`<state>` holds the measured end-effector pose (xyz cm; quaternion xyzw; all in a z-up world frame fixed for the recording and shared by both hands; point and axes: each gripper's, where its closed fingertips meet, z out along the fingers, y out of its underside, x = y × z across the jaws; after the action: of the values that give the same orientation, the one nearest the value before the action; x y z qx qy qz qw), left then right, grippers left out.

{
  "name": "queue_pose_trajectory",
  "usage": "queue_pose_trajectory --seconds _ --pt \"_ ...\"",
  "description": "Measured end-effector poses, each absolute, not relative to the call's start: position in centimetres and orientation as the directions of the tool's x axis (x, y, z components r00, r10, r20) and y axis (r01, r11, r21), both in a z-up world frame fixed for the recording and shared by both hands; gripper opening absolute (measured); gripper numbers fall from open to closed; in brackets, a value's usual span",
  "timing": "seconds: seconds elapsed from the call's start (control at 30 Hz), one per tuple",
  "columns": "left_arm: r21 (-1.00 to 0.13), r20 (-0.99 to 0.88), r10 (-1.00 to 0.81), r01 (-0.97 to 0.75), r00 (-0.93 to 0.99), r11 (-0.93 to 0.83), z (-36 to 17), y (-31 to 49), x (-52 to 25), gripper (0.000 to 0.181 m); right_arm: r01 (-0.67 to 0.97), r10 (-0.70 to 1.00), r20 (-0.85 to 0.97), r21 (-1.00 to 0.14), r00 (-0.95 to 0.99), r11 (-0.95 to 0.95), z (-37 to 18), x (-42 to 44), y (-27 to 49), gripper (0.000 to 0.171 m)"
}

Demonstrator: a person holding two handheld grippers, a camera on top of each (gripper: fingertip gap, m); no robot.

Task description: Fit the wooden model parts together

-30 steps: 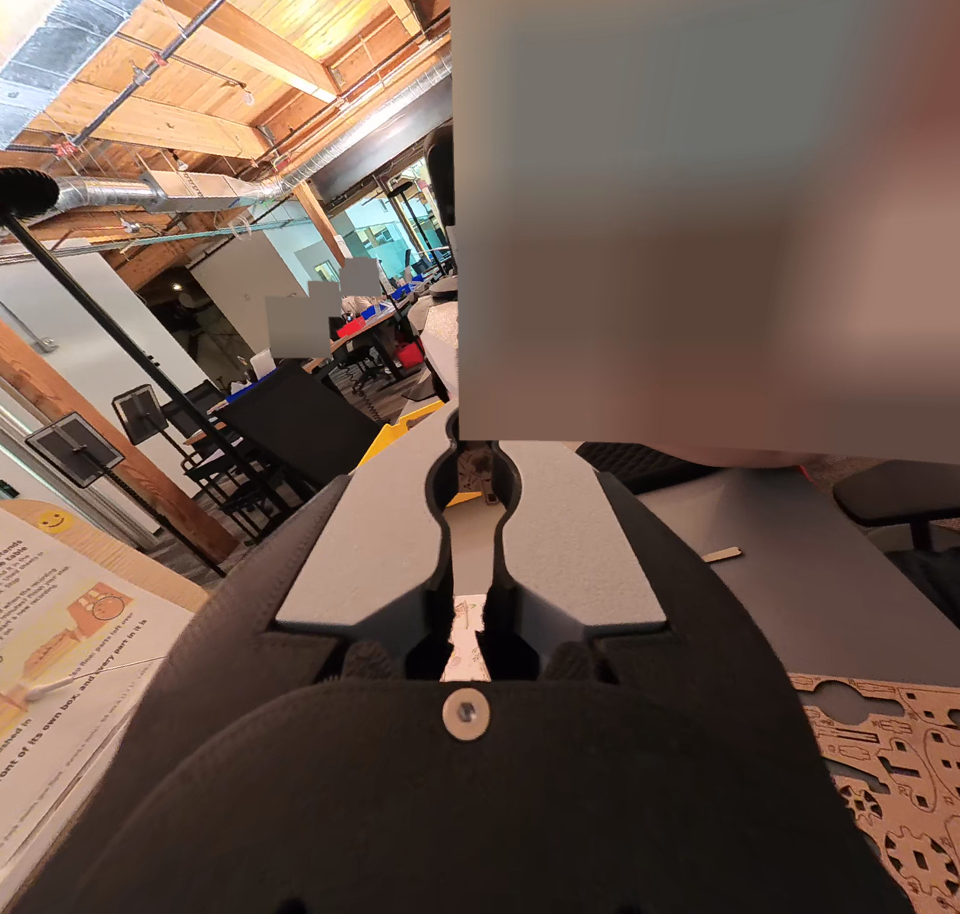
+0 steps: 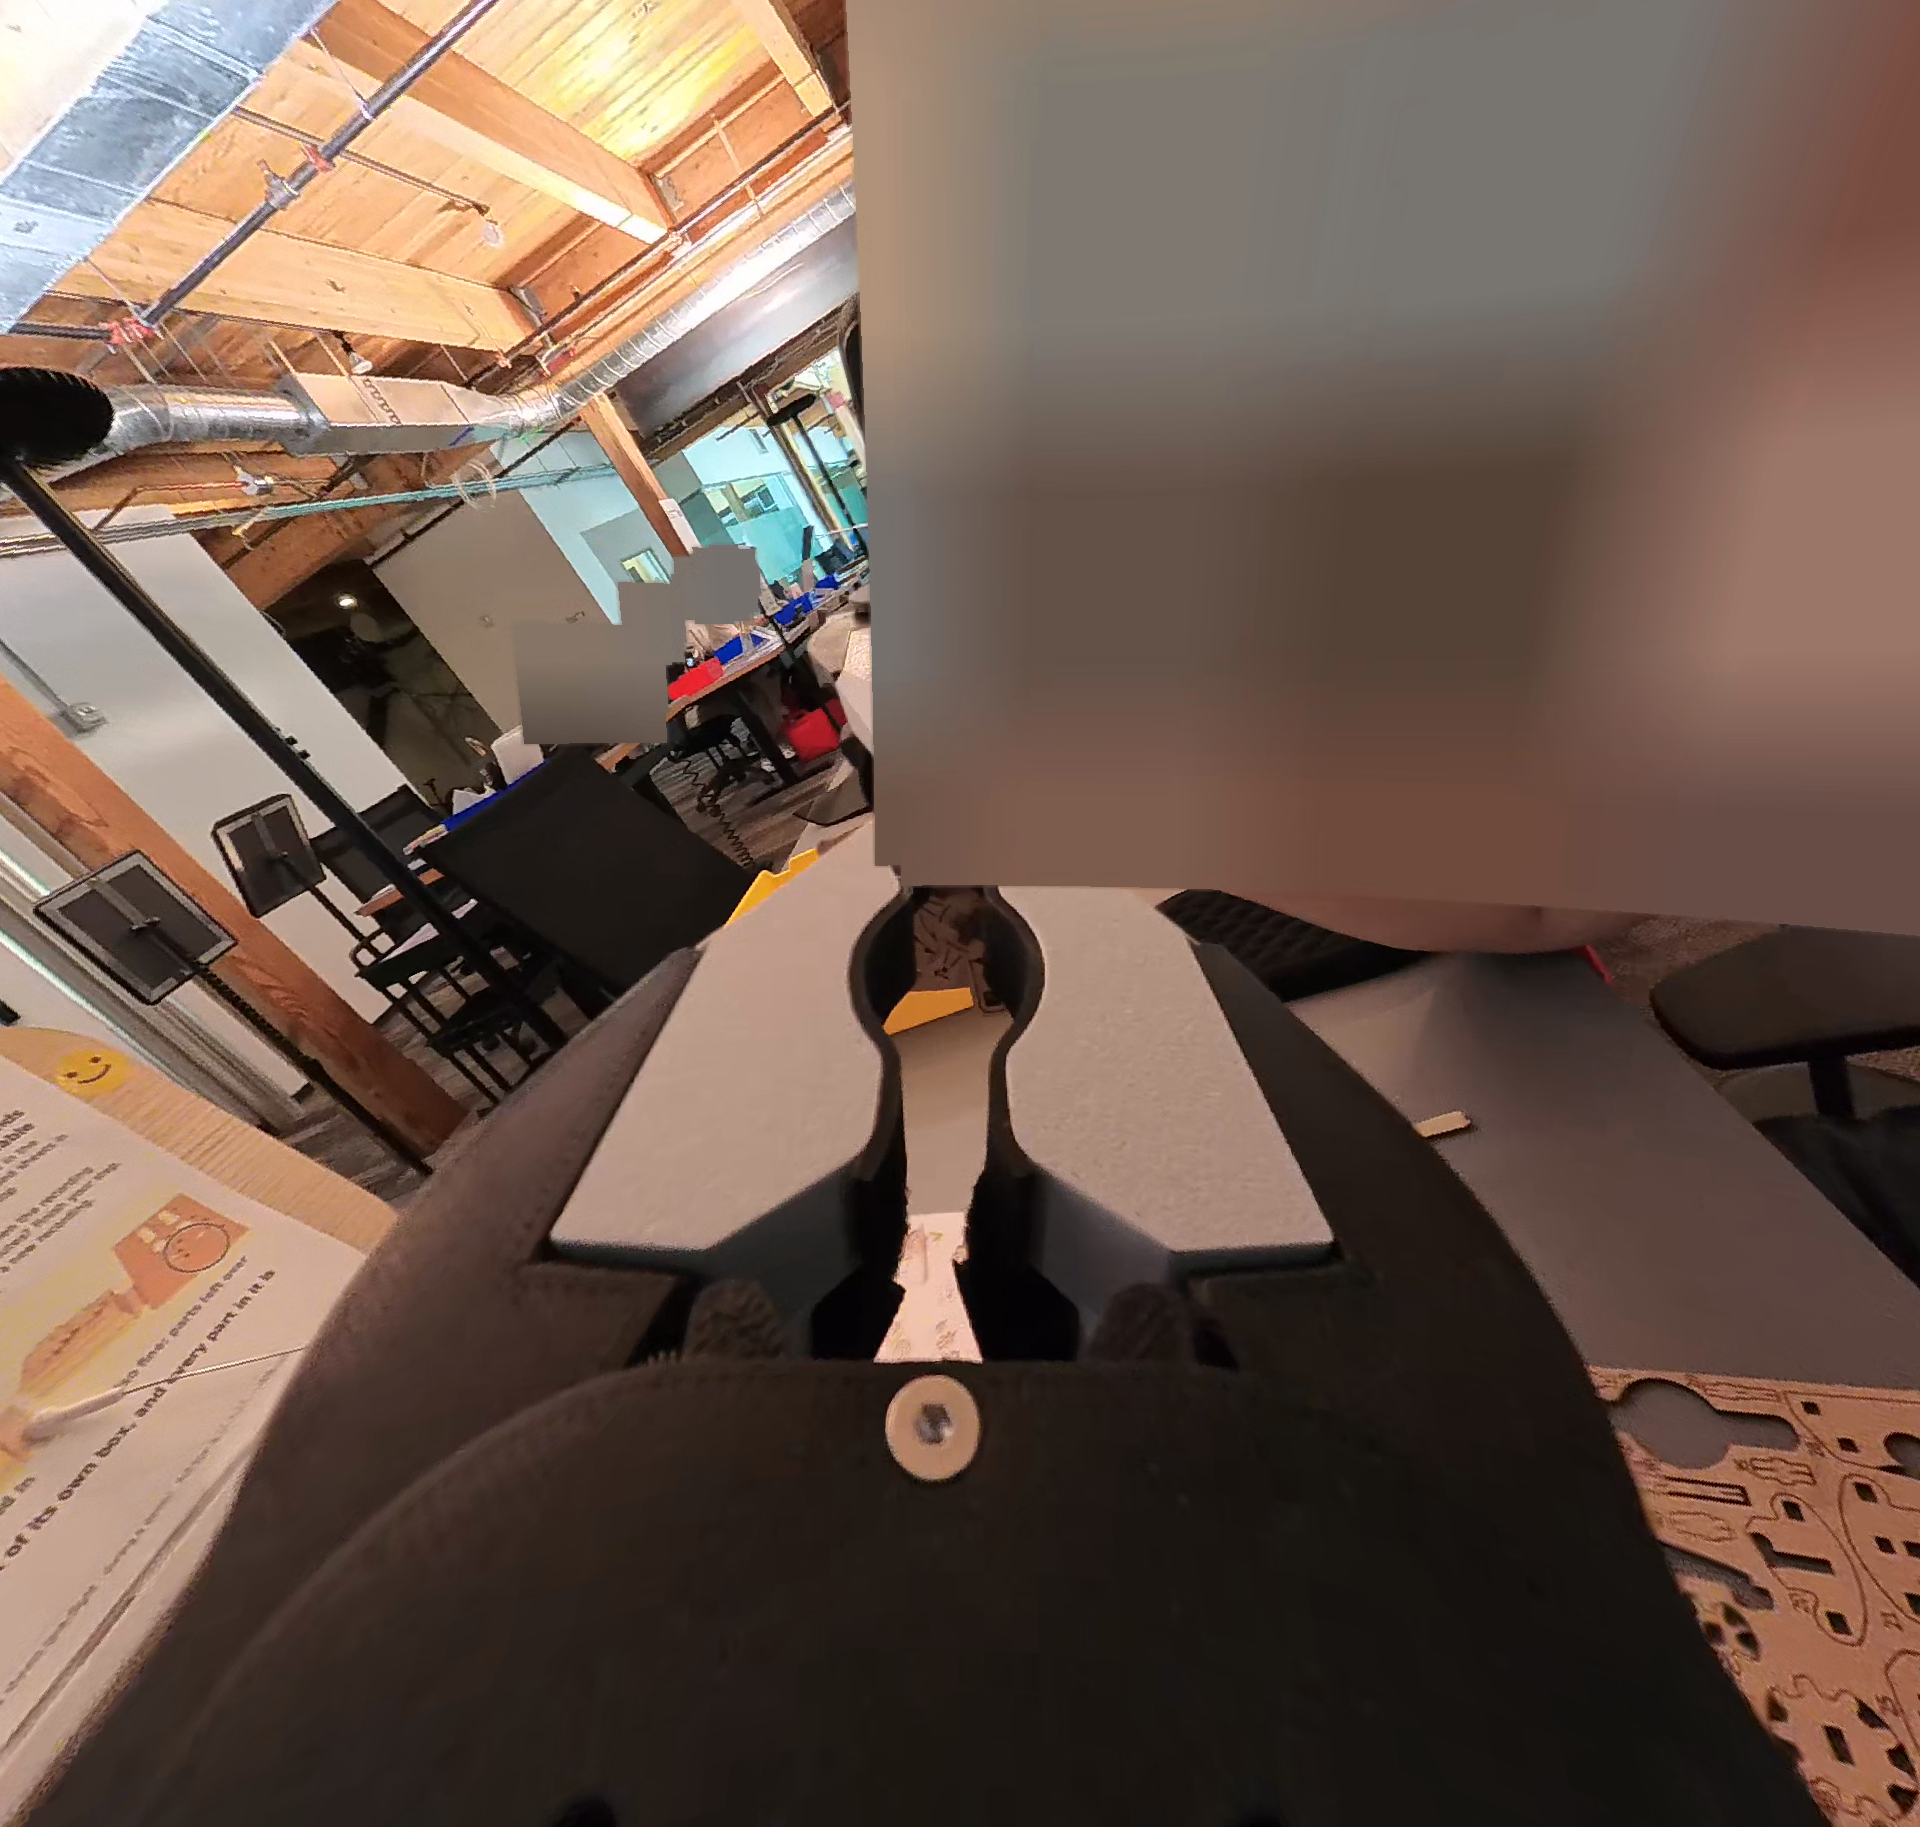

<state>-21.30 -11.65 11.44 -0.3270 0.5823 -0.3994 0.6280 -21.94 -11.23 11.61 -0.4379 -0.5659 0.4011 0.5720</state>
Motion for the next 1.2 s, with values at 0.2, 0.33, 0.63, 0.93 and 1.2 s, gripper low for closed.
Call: queue_pose_trajectory --seconds 0.2,0.33,0.63,0.93,1.2 --pt "-0.868 -0.490 -0.872 0.089 0.008 0.489 11.1 -11.6 -21.2 0.002 0.065 0.949 0.313 -0.948 0.043 0.310 11.3 -21.9 -11.2 0.001" --pt "-0.868 -0.492 -0.870 0.066 0.007 0.491 10.8 -11.4 -21.1 0.002 0.085 0.950 0.309 -0.949 0.045 0.305 11.0 -21.9 -11.1 0.001" --pt "-0.876 -0.481 -0.877 0.045 -0.010 0.480 10.4 -11.4 -21.0 0.002 0.110 0.953 0.300 -0.949 0.037 0.294 10.6 -21.8 -11.1 0.001" --pt "-0.876 -0.482 -0.876 0.044 -0.014 0.481 10.3 -11.4 -21.0 0.002 0.110 0.955 0.296 -0.951 0.038 0.290 10.6 -21.8 -11.1 0.001" --pt "-0.898 -0.435 -0.900 0.079 -0.020 0.432 10.7 -11.2 -20.8 0.000 0.118 0.944 0.322 -0.942 0.070 0.313 11.2 -21.4 -10.8 0.001"
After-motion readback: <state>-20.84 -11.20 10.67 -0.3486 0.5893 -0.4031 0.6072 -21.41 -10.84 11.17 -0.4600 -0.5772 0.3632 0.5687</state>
